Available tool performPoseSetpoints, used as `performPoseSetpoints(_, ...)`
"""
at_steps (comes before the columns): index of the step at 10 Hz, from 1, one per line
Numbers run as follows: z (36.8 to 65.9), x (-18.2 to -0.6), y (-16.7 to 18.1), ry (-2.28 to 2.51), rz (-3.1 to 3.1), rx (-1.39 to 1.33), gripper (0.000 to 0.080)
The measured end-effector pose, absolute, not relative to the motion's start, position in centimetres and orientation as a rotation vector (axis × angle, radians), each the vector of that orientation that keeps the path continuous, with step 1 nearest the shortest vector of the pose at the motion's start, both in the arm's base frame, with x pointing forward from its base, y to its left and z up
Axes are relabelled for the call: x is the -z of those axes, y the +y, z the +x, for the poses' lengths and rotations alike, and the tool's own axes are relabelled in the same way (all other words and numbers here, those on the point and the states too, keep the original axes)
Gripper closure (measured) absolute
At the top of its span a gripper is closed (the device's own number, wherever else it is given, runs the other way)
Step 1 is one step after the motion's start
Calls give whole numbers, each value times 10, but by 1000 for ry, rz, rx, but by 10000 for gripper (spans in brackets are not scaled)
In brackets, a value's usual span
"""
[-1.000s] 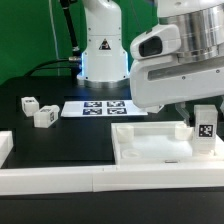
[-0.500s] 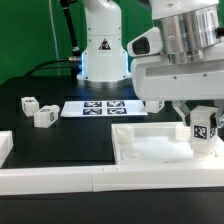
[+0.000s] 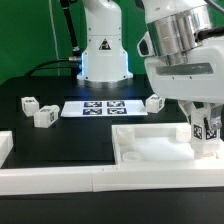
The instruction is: Assemble square table
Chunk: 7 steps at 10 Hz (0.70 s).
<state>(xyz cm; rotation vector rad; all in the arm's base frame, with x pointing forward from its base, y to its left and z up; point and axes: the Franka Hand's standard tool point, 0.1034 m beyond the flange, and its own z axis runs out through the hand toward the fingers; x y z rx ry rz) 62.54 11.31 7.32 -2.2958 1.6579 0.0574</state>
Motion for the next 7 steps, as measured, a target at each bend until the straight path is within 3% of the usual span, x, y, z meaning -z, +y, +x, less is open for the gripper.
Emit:
performPoseSetpoints(1,625,-73,112,1553,-2368,-44,421)
performPoseSetpoints(2,625,-75,112,1350,-2505,-36,241)
performPoseSetpoints(3,626,-78,116,1152,-2624,-27,241)
performPoseSetpoints(4,625,-79,123,1022,-2690,-8,169)
performPoseSetpoints(7,625,-77,120,722,-2789,34,150)
